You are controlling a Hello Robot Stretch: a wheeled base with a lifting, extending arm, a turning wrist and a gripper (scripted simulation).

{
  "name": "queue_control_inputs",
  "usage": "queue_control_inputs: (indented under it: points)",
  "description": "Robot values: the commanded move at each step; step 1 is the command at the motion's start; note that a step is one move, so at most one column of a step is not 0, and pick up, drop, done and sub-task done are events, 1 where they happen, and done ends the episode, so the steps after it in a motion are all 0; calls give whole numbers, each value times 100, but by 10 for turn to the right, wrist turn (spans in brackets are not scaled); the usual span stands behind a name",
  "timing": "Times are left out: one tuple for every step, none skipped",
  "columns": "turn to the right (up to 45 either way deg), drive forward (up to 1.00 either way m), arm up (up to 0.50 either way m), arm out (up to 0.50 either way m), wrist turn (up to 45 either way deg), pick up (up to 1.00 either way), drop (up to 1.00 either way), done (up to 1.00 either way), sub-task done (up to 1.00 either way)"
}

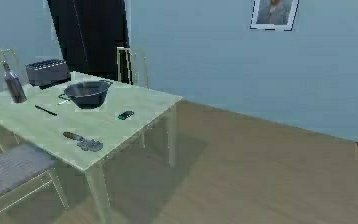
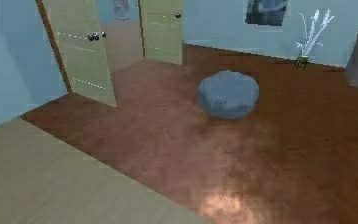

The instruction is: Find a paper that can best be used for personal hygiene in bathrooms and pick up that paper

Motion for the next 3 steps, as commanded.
queue_control_inputs:
  points:
    - [450,0,0,0,0,0,0,0,0]
    - [450,0,0,0,0,0,0,0,0]
    - [360,0,0,0,0,0,0,0,0]
